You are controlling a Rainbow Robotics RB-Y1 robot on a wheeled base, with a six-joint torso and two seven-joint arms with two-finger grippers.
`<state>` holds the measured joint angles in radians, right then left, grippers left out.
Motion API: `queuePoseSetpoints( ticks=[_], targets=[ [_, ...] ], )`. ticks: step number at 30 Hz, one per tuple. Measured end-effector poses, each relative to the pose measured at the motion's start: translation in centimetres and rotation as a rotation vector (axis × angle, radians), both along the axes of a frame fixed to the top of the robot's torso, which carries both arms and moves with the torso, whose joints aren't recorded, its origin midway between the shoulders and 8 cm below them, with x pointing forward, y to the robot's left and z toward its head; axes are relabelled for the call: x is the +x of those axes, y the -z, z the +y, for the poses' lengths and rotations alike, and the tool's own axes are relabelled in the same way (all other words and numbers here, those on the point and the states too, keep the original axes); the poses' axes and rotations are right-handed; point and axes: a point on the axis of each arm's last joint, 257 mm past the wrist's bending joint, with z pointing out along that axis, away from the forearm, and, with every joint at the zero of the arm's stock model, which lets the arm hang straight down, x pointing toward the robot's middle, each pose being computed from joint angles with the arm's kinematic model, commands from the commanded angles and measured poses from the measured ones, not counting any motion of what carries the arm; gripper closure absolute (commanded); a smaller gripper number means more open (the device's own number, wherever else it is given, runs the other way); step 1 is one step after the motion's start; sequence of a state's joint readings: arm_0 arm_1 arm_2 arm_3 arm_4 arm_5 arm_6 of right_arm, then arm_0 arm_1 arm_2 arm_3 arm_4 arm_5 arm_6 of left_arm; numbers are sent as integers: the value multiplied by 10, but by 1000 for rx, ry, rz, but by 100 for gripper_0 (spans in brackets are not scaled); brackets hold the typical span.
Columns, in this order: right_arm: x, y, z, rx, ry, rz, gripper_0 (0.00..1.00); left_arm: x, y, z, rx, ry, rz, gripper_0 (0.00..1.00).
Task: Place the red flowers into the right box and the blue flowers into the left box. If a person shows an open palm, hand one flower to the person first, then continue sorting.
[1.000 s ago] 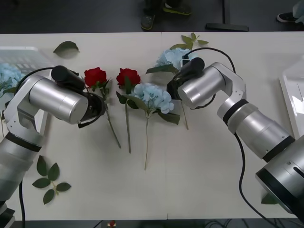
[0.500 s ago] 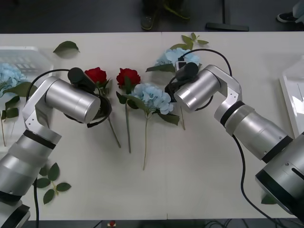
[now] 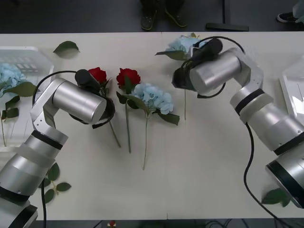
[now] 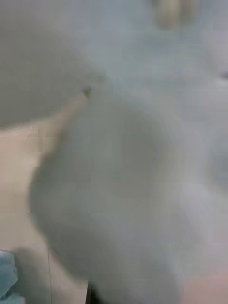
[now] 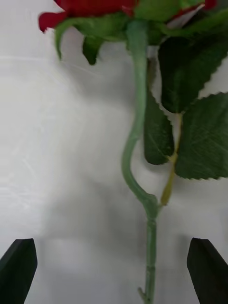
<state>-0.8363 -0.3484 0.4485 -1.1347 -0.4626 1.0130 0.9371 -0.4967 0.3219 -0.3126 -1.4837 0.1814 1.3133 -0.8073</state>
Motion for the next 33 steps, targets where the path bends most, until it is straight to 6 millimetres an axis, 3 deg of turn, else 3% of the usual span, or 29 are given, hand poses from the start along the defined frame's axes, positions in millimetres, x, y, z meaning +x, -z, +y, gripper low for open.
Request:
queuePoseSetpoints(
  ticks=[4,7,9,11,17,22,29,33],
  targets=[
    [-11,-38,-23,16,18,70,100,-1,4,9,29,-14,6,14],
    [-17,-74,-36,38,24,102,100,-2,8,8,33,-17,14,35],
    [-26,-97,-41,59,18,130,100,-2,8,4,29,-15,14,83],
    [-38,-119,-46,73,4,154,100,-3,9,1,25,-12,15,100],
    [-84,-167,-63,71,-84,214,100,-5,11,0,31,-9,25,100],
    [-122,-199,-75,-24,-334,205,100,-8,14,-4,39,5,30,100],
    [-148,-229,-83,-57,-544,147,100,-8,13,-4,37,5,30,100],
    [-146,-243,-71,-83,-721,5,100,-14,1,-1,4,2,64,100]
  ],
)
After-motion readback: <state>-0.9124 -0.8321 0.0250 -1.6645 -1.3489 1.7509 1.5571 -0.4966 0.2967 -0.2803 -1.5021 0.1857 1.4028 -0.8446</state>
